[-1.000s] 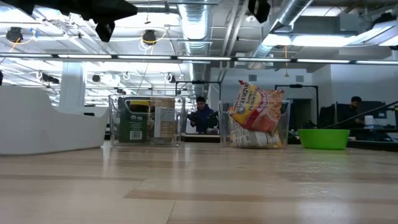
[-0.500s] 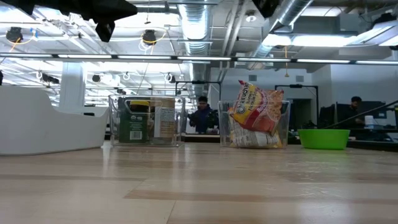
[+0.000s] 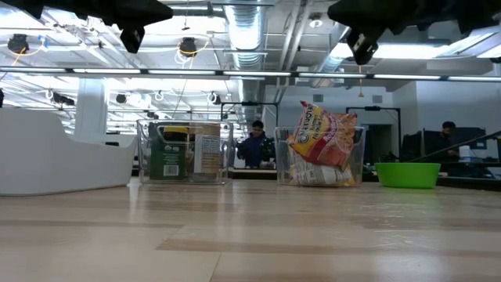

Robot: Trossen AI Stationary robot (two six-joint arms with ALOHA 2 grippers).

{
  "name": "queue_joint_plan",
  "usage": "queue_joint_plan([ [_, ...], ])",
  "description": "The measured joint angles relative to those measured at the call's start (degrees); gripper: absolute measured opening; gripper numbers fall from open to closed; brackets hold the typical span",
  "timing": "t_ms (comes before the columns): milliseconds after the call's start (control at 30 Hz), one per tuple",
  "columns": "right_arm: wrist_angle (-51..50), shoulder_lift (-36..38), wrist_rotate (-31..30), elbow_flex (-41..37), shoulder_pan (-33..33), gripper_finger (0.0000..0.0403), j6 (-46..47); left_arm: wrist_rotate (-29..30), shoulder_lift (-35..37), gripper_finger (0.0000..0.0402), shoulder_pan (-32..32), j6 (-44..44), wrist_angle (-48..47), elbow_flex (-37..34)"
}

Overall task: Pick & Place Food Item
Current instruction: Return to Home Position

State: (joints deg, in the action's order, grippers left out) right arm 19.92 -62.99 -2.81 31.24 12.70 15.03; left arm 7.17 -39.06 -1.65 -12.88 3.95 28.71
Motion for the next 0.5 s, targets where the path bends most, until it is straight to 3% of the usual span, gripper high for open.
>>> queue_joint_plan([
  [500, -9.46, 21.03, 0.0, -0.71, -7.54, 0.0005, -6.07, -0.01, -0.01, 0.0003, 0.0, 0.2, 0.0, 0.0],
])
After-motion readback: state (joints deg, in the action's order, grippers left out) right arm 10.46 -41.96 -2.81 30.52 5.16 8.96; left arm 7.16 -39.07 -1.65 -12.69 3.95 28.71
